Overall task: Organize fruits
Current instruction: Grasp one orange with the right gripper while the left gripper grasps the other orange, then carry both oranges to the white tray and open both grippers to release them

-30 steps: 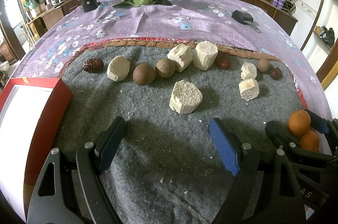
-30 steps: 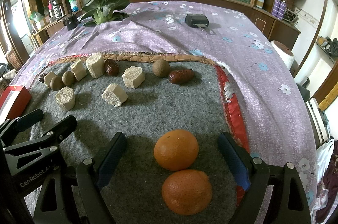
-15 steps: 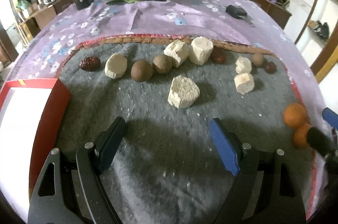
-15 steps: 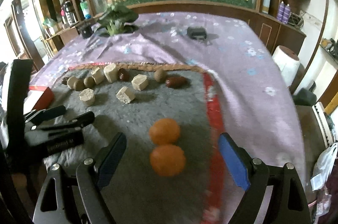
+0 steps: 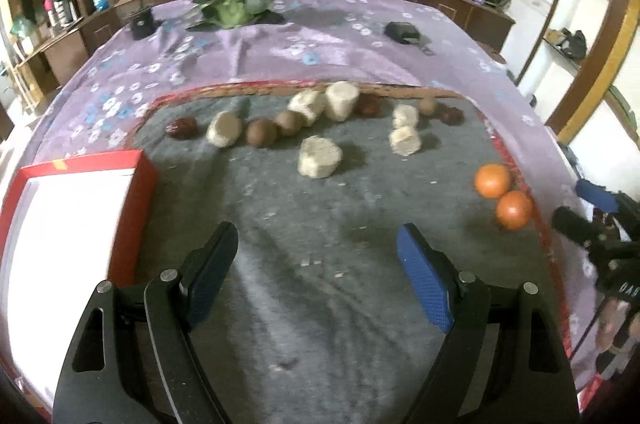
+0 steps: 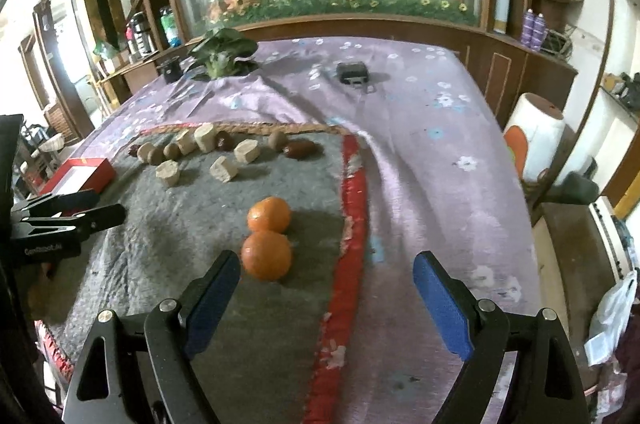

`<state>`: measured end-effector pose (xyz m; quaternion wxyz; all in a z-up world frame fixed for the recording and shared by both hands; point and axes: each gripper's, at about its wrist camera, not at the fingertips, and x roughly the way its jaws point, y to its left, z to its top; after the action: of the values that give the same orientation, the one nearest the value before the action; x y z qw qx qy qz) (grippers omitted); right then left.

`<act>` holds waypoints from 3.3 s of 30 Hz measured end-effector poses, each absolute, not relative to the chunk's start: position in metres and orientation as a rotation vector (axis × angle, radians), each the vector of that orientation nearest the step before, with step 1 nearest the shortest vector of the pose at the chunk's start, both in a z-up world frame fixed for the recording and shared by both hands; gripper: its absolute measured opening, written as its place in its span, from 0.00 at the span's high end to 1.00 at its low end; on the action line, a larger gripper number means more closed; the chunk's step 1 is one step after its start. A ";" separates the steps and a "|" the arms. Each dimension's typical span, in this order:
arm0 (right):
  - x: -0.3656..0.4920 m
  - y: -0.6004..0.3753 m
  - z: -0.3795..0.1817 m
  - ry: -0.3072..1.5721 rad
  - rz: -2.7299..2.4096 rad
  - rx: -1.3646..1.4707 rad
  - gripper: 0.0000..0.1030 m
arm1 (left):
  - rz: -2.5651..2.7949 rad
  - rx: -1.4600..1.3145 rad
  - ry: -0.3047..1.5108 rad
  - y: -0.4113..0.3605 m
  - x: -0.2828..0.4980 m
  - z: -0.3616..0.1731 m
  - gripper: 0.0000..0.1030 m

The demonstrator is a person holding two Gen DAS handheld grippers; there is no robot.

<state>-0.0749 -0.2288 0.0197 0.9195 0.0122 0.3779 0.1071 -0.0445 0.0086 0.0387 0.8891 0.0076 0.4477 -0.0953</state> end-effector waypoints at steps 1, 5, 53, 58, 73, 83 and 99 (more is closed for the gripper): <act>-0.075 -0.226 0.020 0.777 0.234 0.022 0.15 | -0.211 0.012 0.934 0.005 -0.043 0.039 0.20; -0.070 -0.208 0.012 0.792 0.311 -0.005 0.22 | -0.224 0.012 0.939 -0.005 -0.042 0.039 0.20; -0.073 -0.189 0.016 0.807 0.352 0.027 0.68 | -0.324 0.053 0.931 -0.036 -0.037 0.040 0.70; -0.069 -0.143 0.021 0.810 0.440 -0.014 0.68 | -0.212 0.019 0.903 0.014 -0.048 0.054 0.70; -0.051 -0.011 0.040 0.795 0.684 -0.115 0.68 | 0.057 -0.054 0.882 0.135 -0.063 0.070 0.70; -0.020 0.062 0.047 0.803 0.802 -0.165 0.68 | 0.173 -0.165 0.931 0.210 -0.043 0.058 0.70; 0.024 0.129 0.012 0.875 0.833 -0.264 0.68 | 0.247 -0.207 0.993 0.243 -0.014 0.031 0.69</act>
<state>0.0242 0.1286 0.0120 0.8149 -0.1239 0.4100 0.3904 -0.0139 0.2431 0.0311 0.8669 -0.0989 0.4741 0.1181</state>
